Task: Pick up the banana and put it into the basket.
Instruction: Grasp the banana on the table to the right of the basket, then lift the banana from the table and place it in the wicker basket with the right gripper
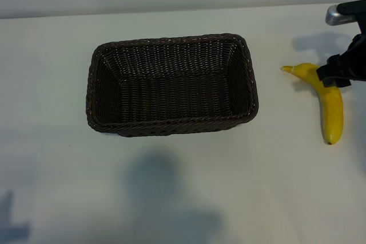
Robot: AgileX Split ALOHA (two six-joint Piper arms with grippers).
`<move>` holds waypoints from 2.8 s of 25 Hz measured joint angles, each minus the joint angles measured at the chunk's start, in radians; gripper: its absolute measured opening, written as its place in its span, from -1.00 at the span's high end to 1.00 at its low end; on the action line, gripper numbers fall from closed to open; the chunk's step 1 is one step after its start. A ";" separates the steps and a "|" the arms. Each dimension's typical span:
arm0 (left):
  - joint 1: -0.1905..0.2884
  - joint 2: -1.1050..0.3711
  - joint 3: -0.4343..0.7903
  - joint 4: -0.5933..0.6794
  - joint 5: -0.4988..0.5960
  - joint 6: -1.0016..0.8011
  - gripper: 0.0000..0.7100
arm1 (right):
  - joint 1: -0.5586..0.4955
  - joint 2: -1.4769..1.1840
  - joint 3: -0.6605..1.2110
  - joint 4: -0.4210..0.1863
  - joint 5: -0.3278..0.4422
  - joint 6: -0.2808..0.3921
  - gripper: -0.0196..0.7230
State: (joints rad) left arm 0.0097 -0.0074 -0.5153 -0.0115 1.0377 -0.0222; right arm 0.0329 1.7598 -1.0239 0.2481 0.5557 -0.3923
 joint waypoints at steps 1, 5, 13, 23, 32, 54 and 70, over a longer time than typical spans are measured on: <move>0.000 0.000 0.000 0.000 0.000 0.000 -0.61 | 0.000 0.006 -0.001 -0.013 0.000 0.012 -0.61; 0.000 0.000 0.000 0.000 0.000 0.001 -0.61 | 0.000 0.034 -0.001 -0.040 0.000 0.025 -0.61; 0.000 0.000 0.000 0.000 0.000 0.003 -0.61 | 0.004 0.040 -0.001 -0.047 0.000 0.029 -0.61; 0.000 0.000 0.000 0.000 0.000 0.003 -0.61 | 0.049 0.070 -0.001 -0.053 -0.036 0.032 -0.61; 0.000 0.000 0.000 0.000 0.000 0.003 -0.61 | 0.050 0.134 -0.002 -0.085 -0.087 0.048 -0.61; 0.000 0.000 0.000 0.000 0.000 0.000 -0.61 | 0.050 0.180 -0.007 -0.096 -0.136 0.096 -0.21; 0.000 0.000 0.000 0.000 0.000 0.001 -0.61 | 0.050 0.185 -0.349 -0.131 0.265 0.133 -0.21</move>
State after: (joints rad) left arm 0.0097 -0.0074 -0.5153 -0.0115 1.0377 -0.0215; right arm 0.0825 1.9447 -1.3732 0.1171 0.8211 -0.2592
